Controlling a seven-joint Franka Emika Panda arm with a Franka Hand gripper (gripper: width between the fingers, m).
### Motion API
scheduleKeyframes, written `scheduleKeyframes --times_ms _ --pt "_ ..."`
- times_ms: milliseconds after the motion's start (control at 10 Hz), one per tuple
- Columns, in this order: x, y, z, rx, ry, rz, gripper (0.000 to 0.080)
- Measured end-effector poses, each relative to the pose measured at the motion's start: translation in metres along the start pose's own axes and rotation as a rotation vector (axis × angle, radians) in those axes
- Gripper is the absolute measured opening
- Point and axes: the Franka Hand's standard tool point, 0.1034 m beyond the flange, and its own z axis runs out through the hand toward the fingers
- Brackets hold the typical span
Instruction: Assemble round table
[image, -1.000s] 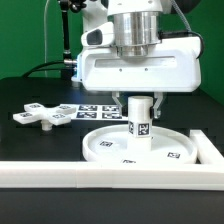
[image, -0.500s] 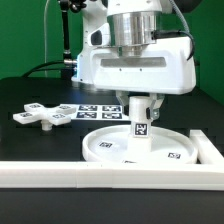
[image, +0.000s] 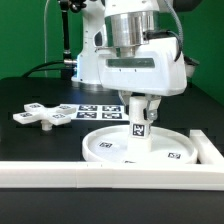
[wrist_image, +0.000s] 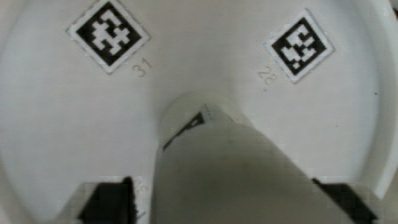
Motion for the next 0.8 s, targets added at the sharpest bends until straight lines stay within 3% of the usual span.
scheduleKeyframes --times_ms 100,200,800 --pt "-0.002 -0.0022 -0.0017 -0.01 -0.005 -0.074 0.06" --pt "-0.004 -0.0057 -0.0041 -0.005 -0.004 -0.108 0.0639" --pt "-0.0052 -0.0057 -0.0028 -0.007 -0.004 -0.581 0.0648"
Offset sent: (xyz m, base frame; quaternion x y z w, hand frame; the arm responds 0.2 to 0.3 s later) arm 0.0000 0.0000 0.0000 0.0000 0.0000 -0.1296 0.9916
